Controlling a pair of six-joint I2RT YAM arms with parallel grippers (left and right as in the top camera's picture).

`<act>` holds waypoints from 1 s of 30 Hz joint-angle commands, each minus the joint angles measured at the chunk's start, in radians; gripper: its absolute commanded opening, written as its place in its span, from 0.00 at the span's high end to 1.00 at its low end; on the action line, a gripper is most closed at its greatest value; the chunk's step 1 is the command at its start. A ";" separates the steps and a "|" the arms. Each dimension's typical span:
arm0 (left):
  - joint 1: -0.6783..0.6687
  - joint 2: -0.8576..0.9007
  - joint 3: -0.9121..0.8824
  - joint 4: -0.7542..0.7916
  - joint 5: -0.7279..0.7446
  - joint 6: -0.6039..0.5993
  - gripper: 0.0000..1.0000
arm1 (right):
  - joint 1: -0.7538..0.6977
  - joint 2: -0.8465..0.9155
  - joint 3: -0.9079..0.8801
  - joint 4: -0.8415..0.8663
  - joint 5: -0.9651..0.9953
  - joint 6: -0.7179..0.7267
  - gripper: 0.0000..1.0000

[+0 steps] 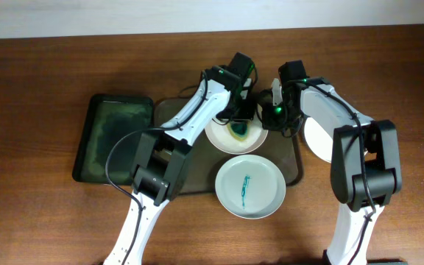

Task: Clean dirty plates on tray and stack at the side
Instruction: 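Scrub the upper plate on the tray with the sponge in the left gripper, then return the sponge to the basin with the left gripper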

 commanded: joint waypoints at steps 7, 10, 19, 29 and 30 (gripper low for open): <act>-0.038 0.026 -0.052 -0.069 -0.129 -0.033 1.00 | 0.007 0.025 0.000 -0.009 0.043 -0.010 0.96; -0.023 0.025 -0.050 -0.178 -0.491 -0.008 1.00 | 0.007 0.025 0.000 -0.011 0.043 -0.010 0.96; 0.092 0.019 0.220 -0.378 -0.288 -0.006 1.00 | 0.007 0.025 0.000 -0.026 0.043 -0.010 0.96; 0.280 -0.008 0.575 -0.683 -0.320 0.157 1.00 | 0.007 0.025 0.000 -0.029 0.043 -0.034 0.96; 0.319 -0.011 0.575 -0.683 -0.315 0.186 1.00 | 0.007 0.025 0.000 -0.030 0.043 -0.034 0.96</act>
